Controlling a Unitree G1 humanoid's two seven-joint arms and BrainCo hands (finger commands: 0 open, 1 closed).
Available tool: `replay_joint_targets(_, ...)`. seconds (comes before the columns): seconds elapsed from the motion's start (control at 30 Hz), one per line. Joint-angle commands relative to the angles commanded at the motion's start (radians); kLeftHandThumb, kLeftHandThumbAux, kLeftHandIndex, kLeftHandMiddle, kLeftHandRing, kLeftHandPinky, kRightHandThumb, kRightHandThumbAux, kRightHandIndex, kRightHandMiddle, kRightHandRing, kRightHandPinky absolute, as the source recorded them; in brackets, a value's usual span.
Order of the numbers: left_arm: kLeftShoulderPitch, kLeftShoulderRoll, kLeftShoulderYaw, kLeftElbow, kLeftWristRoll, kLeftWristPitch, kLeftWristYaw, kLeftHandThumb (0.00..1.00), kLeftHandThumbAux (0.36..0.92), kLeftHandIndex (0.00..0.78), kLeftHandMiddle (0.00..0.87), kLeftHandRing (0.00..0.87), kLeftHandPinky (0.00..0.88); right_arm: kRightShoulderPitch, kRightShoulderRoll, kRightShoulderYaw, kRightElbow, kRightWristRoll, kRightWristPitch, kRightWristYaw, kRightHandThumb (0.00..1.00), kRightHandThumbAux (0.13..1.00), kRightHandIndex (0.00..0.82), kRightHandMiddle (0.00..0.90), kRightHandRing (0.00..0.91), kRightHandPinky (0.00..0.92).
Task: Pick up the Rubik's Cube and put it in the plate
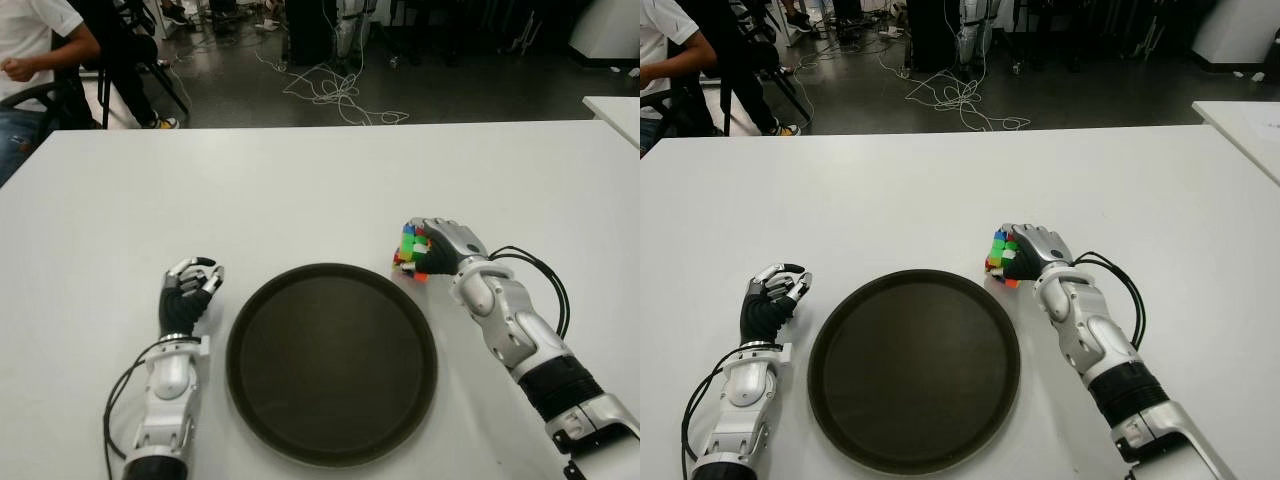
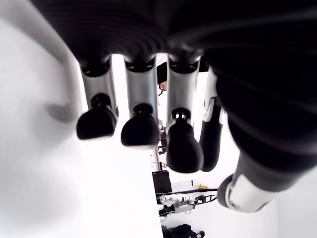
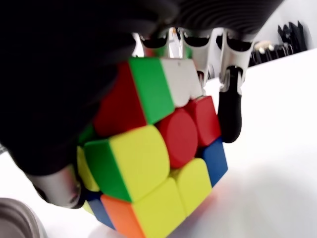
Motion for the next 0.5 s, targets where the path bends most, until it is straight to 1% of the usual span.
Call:
replay_joint_targets(0.17, -0.001, -0.003, 0.000, -0.008, 0.006, 0.021, 0.012, 0.705, 0.708, 0.442, 0.798, 0.816, 0.792, 0.000, -0.001, 0.003, -0.008, -0.008, 0.006, -0.011, 0.677, 0.737, 0.414, 0.541, 0.574, 0.588)
replay_joint_targets(0.23, -0.002, -0.002, 0.000, -0.008, 0.009, 0.025, 0.015, 0.705, 0.708, 0.442, 0.797, 0.815, 0.792, -0.001, -0.002, 0.005, -0.008, -0.010, 0.007, -0.013, 0.677, 0.737, 0.415, 0.548, 0.578, 0.588)
replay_joint_targets(0.3, -0.003, -0.001, 0.000, -0.008, 0.011, 0.028, 0.018, 0.704, 0.708, 0.442, 0.797, 0.816, 0.794, -0.002, -0.001, 0.005, -0.008, -0.011, 0.009, -0.014, 0.677, 0.737, 0.415, 0.553, 0.579, 0.583)
replay_joint_targets(0.5, -0.005, -0.002, 0.002, -0.004, 0.005, 0.028, 0.020, 0.704, 0.708, 0.442, 0.796, 0.817, 0.798, -0.002, 0.005, 0.002, -0.014, -0.010, 0.020, -0.023, 0.677, 0.737, 0.417, 0.572, 0.597, 0.605)
